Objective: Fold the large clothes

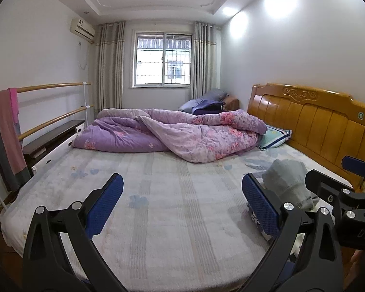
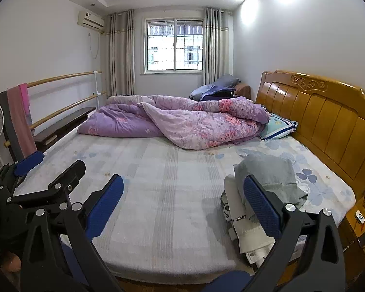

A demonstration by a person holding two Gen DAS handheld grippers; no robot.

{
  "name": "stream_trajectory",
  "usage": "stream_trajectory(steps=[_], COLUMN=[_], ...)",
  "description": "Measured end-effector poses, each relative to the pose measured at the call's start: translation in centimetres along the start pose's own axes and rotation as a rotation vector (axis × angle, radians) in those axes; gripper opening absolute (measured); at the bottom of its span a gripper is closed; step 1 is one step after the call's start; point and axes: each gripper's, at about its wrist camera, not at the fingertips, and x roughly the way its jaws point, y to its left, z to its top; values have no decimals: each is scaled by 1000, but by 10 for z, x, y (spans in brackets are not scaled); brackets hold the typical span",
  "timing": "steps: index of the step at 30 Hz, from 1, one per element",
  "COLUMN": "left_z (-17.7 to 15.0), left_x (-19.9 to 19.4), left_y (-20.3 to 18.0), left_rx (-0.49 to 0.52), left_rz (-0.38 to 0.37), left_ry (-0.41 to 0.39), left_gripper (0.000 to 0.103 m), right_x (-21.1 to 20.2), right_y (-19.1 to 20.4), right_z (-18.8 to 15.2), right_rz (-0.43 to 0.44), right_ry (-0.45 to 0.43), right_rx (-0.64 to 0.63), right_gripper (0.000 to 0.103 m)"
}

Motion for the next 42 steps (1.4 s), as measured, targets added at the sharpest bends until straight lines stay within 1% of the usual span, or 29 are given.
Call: stream_trajectory(steps=[9,16,24,32,42], left_z=[8,8,9,9,10], left_x=[15,21,36,41,41], left_y=[-1,-5,-4,-4,-3], left_rx=[4,16,24,24,22], left_rz=[-1,-3,-22,-26,-29], left_ry=[-12,-17,4,13,4], left_gripper=[98,98,98,98,98], right_x=[9,17,25,27,24], right_y=[-1,-5,-8,-11,-14], right_z=[7,8,5,5,4], right_rz=[-5,0,-8,-1,0], right_ry=[-32,-19,-3,4,-1], right_rx=[17,24,37,47,56], right_gripper=[95,95,95,95,95])
